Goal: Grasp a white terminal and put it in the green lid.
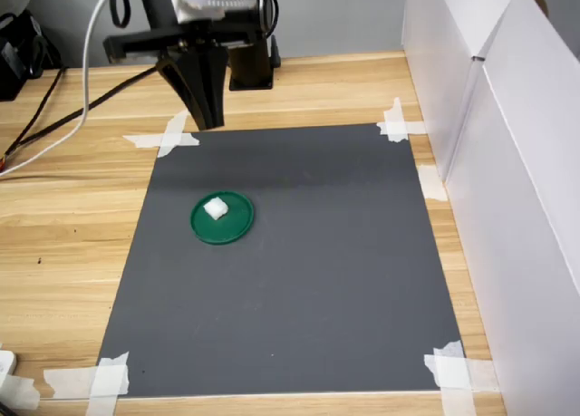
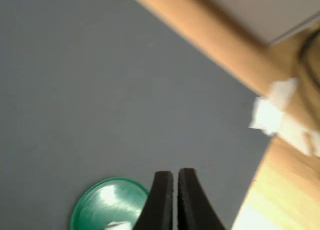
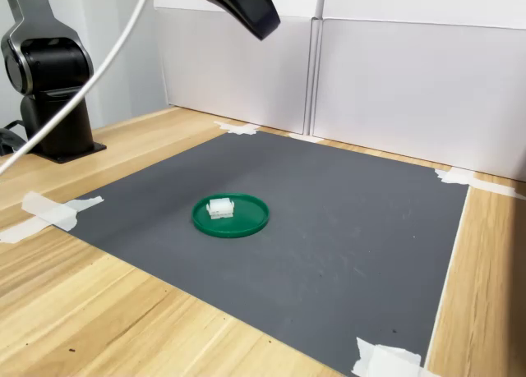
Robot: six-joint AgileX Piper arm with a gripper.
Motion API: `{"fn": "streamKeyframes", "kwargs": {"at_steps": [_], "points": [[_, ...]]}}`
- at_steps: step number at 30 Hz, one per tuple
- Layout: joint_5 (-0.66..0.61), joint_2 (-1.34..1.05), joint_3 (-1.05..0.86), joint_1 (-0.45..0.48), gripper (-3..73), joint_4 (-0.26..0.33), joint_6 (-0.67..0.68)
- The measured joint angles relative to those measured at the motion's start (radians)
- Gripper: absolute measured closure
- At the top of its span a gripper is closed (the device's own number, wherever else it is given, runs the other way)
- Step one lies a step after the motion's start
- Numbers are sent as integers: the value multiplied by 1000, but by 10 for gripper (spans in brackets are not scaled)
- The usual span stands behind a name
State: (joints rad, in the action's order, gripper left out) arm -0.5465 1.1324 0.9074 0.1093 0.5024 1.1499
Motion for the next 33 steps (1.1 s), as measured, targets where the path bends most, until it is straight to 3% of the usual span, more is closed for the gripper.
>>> {"fn": "streamKeyframes", "kwargs": {"at_steps": [5,12,15,33], "points": [[193,-161,-189,0,709,85,0],[379,-454,-423,0,710,323,0],[410,-569,-489,0,710,395,0],[412,-981,-835,0,710,423,0]]}}
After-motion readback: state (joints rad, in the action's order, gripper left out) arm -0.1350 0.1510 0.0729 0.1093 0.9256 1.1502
